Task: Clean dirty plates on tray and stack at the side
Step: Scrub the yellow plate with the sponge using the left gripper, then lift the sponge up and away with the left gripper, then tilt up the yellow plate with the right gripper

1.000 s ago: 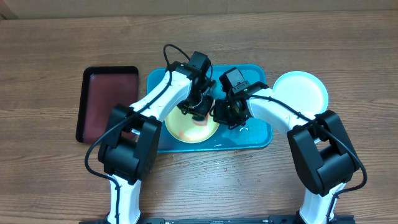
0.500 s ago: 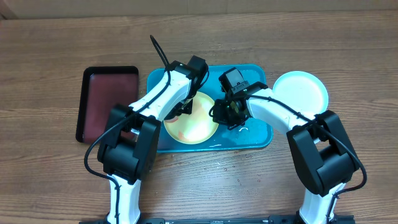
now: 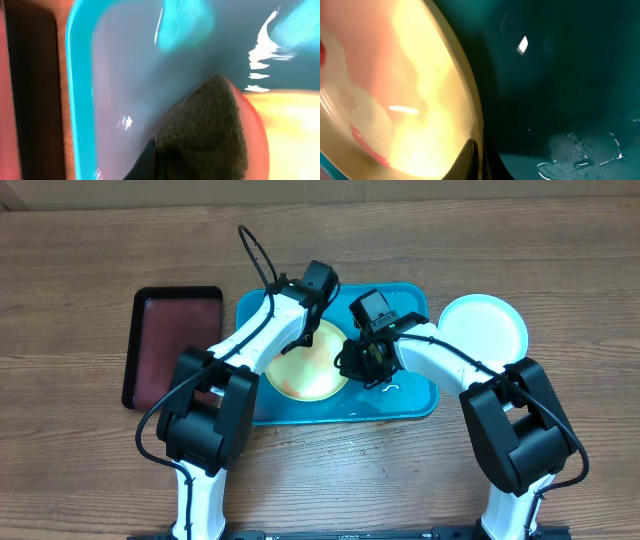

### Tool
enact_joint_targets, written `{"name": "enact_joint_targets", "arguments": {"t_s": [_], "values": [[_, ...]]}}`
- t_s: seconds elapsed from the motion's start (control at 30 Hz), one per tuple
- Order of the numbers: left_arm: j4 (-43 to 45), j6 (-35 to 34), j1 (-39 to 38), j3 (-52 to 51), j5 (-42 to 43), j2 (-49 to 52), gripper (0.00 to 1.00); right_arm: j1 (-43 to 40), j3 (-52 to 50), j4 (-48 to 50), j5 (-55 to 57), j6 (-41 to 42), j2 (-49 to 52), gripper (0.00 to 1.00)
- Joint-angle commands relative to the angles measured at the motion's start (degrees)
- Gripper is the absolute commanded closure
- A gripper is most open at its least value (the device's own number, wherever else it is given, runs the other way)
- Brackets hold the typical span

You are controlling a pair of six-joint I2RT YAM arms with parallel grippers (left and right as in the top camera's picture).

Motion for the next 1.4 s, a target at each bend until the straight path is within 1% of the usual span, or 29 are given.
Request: {"name": "enact_joint_targets", "arguments": {"t_s": [0.0,0.1,0.2,0.3,0.43,0.6,0.7,0.83,0.9,1.13,1.23,1.37], "values": [[4.6,-1.4,0.6,0.3,-6.1,0.1,0.96,-0.2,-1.4,-1.3,2.6,-1.4,1.9,0.96],[5.3,-1.3,0.3,0.4,-6.1,0.1,0.96,-0.2,-1.4,-1.3,2.6,-1.4,1.9,0.96],[3.8,-1.2,0.2,0.7,-6.1,-0.2,0.96,-0.2,-1.4,-1.2,2.6,-1.4,1.9,0.96],[0.2,-1.2,0.2,2.6,-5.7,-0.6,0.96,-0.2,-1.4,-1.2,2.6,-1.4,1.9,0.96],[-7.0,-1.2,0.3,8.7,-3.7,-0.9,0.96,-0.2,-1.4,-1.1,2.6,-1.4,1.9,0.96],[-16.2,-1.1,2.1,19.6,7.1,-0.9,0.96,-0.2,-1.4,-0.6,2.6,-1.4,1.9,0.96],[-20.1,2.3,3.9,24.7,15.2,-0.9,0.96,-0.2,-1.4,-0.1,2.6,-1.4,1.9,0.96],[-22.7,7.8,6.5,27.3,24.8,-0.9,0.96,-0.2,-1.4,0.6,2.8,-1.6,1.9,0.96],[-24.1,8.4,7.6,27.3,27.2,-0.9,0.96,-0.2,-1.4,0.5,2.8,-2.7,1.9,0.96],[-27.2,9.4,9.8,27.3,27.9,-0.9,0.96,-0.3,0.1,-4.6,3.4,-4.6,-0.8,0.96],[-27.3,9.5,9.9,27.3,27.8,-0.9,0.96,-0.2,0.3,-6.9,7.7,-4.5,-4.1,0.96],[-27.3,9.4,9.9,27.3,27.9,-0.9,0.96,0.8,0.3,-9.8,16.9,-4.0,-9.1,0.96]]}}
